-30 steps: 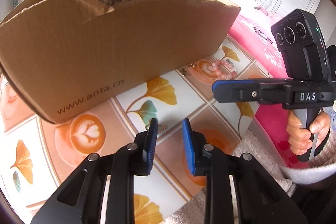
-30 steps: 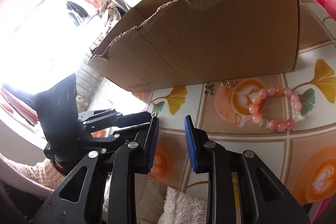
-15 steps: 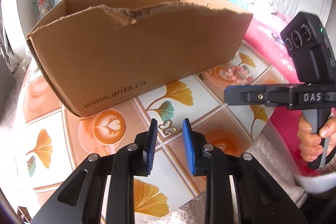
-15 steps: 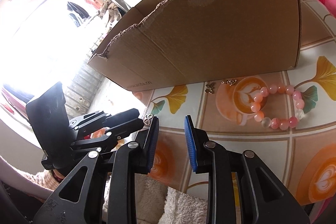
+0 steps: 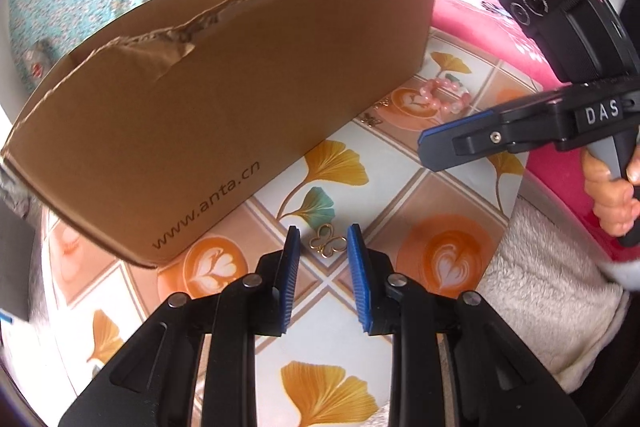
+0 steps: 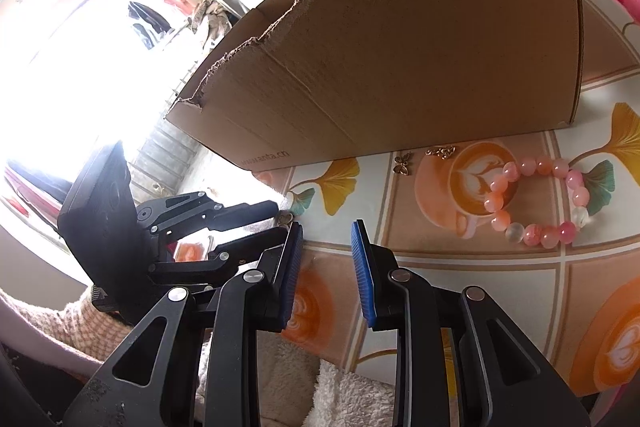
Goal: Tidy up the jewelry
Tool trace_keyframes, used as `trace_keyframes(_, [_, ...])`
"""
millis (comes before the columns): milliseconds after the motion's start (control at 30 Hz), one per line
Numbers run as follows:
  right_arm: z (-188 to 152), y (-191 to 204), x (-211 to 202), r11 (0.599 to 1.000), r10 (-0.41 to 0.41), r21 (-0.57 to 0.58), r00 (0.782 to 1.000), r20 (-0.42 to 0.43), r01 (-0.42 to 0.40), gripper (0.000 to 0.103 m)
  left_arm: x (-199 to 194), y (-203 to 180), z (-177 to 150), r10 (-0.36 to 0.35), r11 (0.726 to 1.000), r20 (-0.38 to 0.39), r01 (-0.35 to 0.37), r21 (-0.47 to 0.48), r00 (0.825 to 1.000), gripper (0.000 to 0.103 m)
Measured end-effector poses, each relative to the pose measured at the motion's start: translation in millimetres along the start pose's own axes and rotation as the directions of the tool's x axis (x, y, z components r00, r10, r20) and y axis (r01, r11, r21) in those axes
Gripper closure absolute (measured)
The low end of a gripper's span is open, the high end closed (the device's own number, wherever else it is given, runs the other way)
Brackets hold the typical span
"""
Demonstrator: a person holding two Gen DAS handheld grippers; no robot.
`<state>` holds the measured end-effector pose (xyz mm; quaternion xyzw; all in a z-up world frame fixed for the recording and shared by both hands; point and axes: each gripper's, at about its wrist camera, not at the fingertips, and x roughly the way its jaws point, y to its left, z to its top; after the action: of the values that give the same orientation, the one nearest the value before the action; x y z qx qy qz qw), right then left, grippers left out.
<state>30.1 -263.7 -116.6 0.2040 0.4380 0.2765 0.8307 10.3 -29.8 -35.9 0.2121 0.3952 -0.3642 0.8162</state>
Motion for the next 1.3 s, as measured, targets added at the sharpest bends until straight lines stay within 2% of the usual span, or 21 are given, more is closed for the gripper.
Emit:
trace_keyframes(167, [1.8, 1.4, 5.7, 1.000, -0.011, 0.002, 1.000, -0.006, 0.011, 0.077, 5.6, -1.9, 5.6, -0.028, 0.999, -0.004, 0.028, 0.040, 1.000, 0.080])
trace_keyframes(233, [3.2, 3.2, 8.2, 1.000, -0.016, 0.003, 1.000, -0.008, 0.016, 0.077, 4.8, -2.4, 5.4, -0.039, 0.998, -0.002, 0.039, 0.048, 0.999, 0.085])
trace_keyframes(300, [4.4, 4.3, 10.7, 1.000, -0.020, 0.001, 1.000, -0.013, 0.020, 0.077, 4.4, -5.0, 5.3, -0.032, 0.998, -0.003, 0.032, 0.056, 0.999, 0.085])
trace_keyframes(567, [9.8, 14.0, 16.0, 0.999, -0.030, -0.017, 0.999, -0.014, 0.030, 0.077, 5.5, -10.3, 7.0, -0.013, 0.999, -0.007, 0.013, 0.032, 1.000, 0.087])
trace_keyframes(600, [9.7, 14.3, 16.3, 0.999, -0.031, -0.016, 0.999, -0.014, 0.031, 0.077, 5.2, -10.2, 6.8, -0.011, 1.000, -0.003, 0.011, 0.027, 1.000, 0.091])
trace_keyframes(833, [11.0, 17.9, 14.7, 0.999, -0.036, -0.031, 0.999, -0.006, 0.036, 0.077, 3.8, -8.1, 7.0, -0.021, 1.000, -0.005, 0.021, 0.006, 1.000, 0.092])
trace_keyframes(933, [9.4, 24.4, 16.5, 0.996, -0.053, -0.066, 0.999, -0.004, 0.053, 0.077, 2.5, -3.4, 6.0, -0.041, 0.998, -0.003, 0.041, -0.046, 0.999, 0.091])
trace_keyframes(1067, [4.5, 34.3, 22.2, 0.992, -0.063, -0.107, 0.998, -0.016, 0.061, 0.072, -2.7, 11.7, -0.8, -0.083, 0.979, 0.024, 0.086, -0.187, 0.996, 0.091])
trace_keyframes(1200, [-1.2, 51.8, 33.6, 0.982, -0.095, -0.165, 0.995, -0.014, 0.091, 0.072, -12.0, 26.7, -11.2, -0.058, 0.954, 0.061, 0.073, -0.292, 0.996, 0.092])
trace_keyframes(1300, [-6.9, 68.6, 48.0, 0.964, -0.135, -0.236, 0.991, -0.027, 0.125, 0.072, -18.1, 36.1, -19.1, -0.035, 0.941, 0.071, 0.057, -0.333, 0.997, 0.092])
